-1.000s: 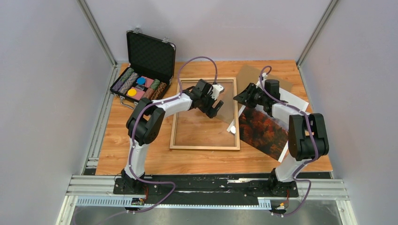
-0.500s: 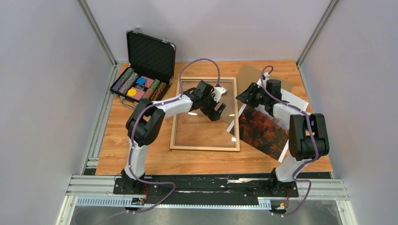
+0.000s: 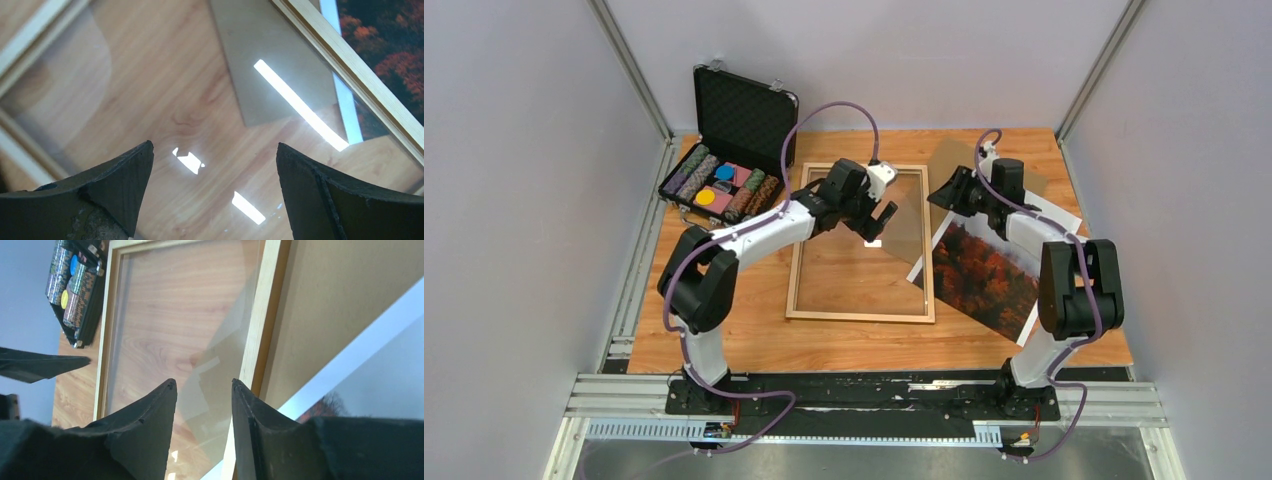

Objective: Put the photo into the frame

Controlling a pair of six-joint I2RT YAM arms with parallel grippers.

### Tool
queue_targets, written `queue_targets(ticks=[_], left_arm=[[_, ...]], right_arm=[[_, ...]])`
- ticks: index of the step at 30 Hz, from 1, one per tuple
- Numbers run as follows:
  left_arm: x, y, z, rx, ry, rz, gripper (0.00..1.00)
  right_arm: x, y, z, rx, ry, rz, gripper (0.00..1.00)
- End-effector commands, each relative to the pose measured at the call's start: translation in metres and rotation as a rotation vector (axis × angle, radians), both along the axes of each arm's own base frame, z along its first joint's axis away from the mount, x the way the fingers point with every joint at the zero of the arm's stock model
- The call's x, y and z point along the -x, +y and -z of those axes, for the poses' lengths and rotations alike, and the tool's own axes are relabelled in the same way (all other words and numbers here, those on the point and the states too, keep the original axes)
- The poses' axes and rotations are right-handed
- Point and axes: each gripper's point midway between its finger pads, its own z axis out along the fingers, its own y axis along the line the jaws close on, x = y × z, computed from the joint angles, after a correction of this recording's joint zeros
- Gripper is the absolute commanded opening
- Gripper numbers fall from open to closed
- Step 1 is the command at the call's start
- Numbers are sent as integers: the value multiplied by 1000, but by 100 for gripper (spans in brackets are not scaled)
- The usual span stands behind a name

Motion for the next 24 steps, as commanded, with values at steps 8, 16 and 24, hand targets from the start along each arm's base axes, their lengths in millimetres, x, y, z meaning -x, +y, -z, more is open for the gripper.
queue_targets(ticks=[8,16,24], left_arm=[[-57,115,-51,-62,-152,-325,100],[-68,167,-29,-50,-17,-439,100],[-58,176,4,-56,74,-437,100]], right_arm=[[-66,-8,-12,109,-139,-17,44],[-91,-7,4,158,-145,-50,43],[-89,0,7,173,-164,-103,43]])
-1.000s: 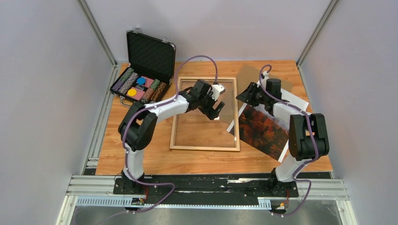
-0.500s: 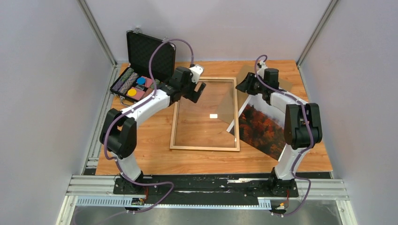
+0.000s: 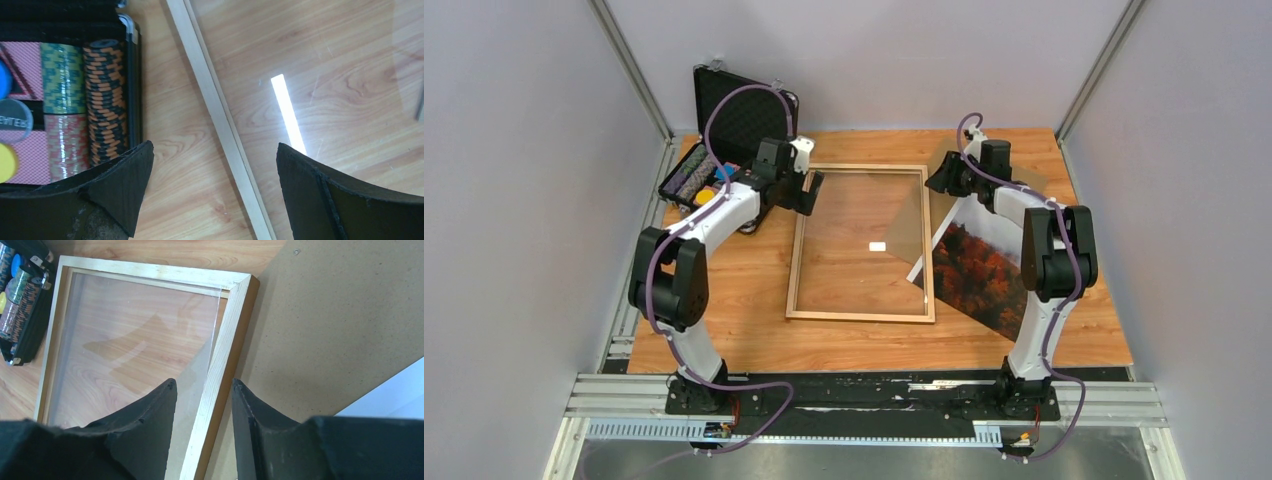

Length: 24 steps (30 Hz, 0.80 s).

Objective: Put the photo into the frame

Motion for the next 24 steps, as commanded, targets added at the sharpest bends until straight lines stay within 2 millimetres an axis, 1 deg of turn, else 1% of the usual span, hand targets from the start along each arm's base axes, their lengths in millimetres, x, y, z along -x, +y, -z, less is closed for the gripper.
queue_targets(ticks=[1,5,9,15,21,24], left_arm=[[8,-3,18,31,56,11,100],[11,-1,31,38,86,16,100],[13,0,40,63,119,8,100],[18,-2,51,91,156,25,100],[23,-11,62,128,194,50,100],[25,-14,66,140,206,60,99]], right_arm=[[-9,10,-21,28,-94,-69,43],[-9,24,-25,61,-129,-123,43],[-11,30,-24,70,-129,-135,43],[-12,34,-24,81,-135,-139,44],[-13,37,-15,103,-128,-155,45],[-18,38,-12,113,-124,-153,47]])
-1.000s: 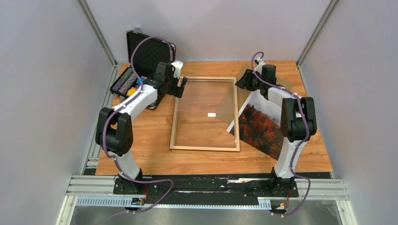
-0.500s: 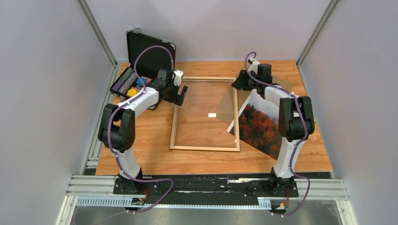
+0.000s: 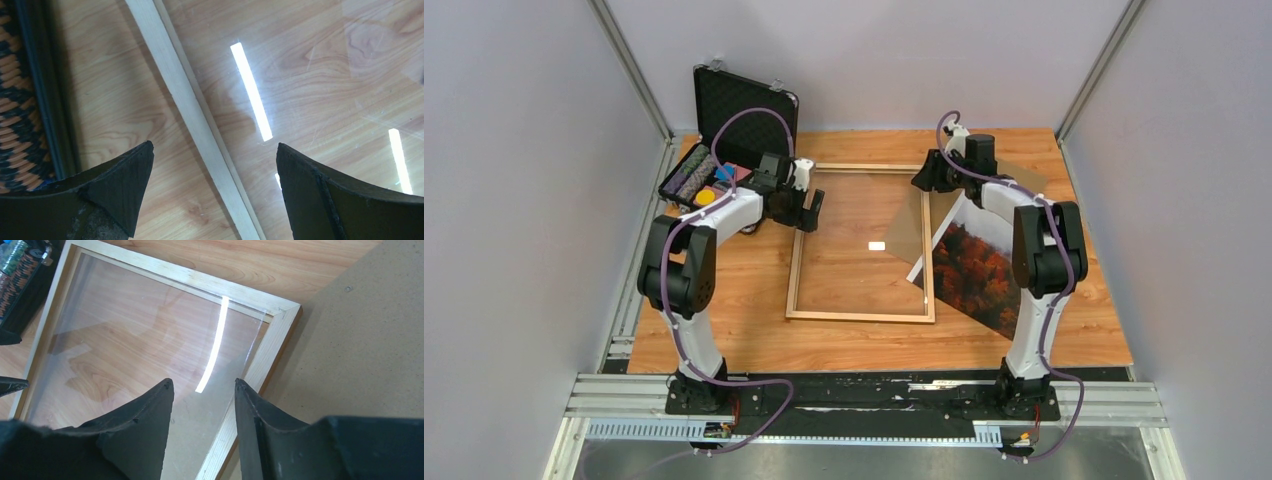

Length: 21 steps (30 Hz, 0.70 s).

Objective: Put the photo into the frame

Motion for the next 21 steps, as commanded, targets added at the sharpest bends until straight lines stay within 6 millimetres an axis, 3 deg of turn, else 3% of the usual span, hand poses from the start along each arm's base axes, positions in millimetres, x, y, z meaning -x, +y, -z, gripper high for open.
queue_targets(ticks=[1,21], left_arm=[[1,-8,4,50,13,13,99],[6,-13,9,77,34,32,98]], right_arm=[[-14,4,-5,32,-41,-16,48],[-41,5,11,120,-32,12,49]])
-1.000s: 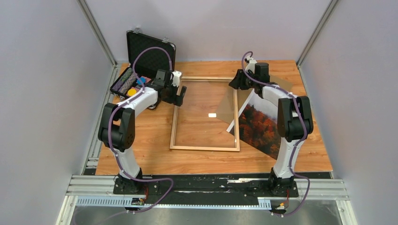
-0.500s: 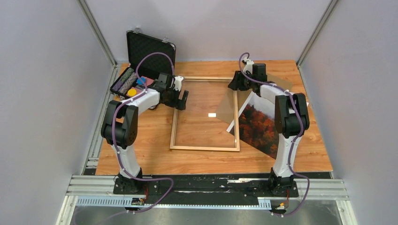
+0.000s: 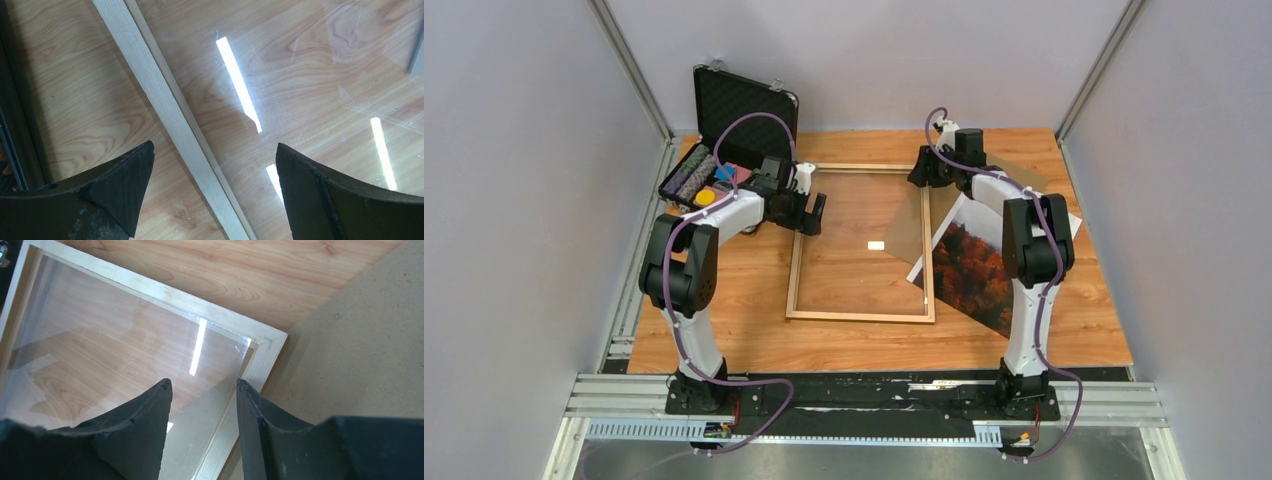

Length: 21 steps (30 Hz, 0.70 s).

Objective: Put the photo into the frame

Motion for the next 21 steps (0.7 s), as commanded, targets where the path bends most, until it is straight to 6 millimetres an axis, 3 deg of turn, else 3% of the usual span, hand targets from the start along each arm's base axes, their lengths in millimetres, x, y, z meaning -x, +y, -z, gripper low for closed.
queue_targets(ticks=[1,12,21], left_arm=[[-3,-3,-3,27,-14,-2,98],[-2,-4,-4,32,-15,2,98],[-1,-4,-5,37,-15,4,98]], right_arm=[[-15,0,-6,40,-38,9,49],[-23,2,1,46,-10,36,49],[-18,6,13,-44,123,111,48]])
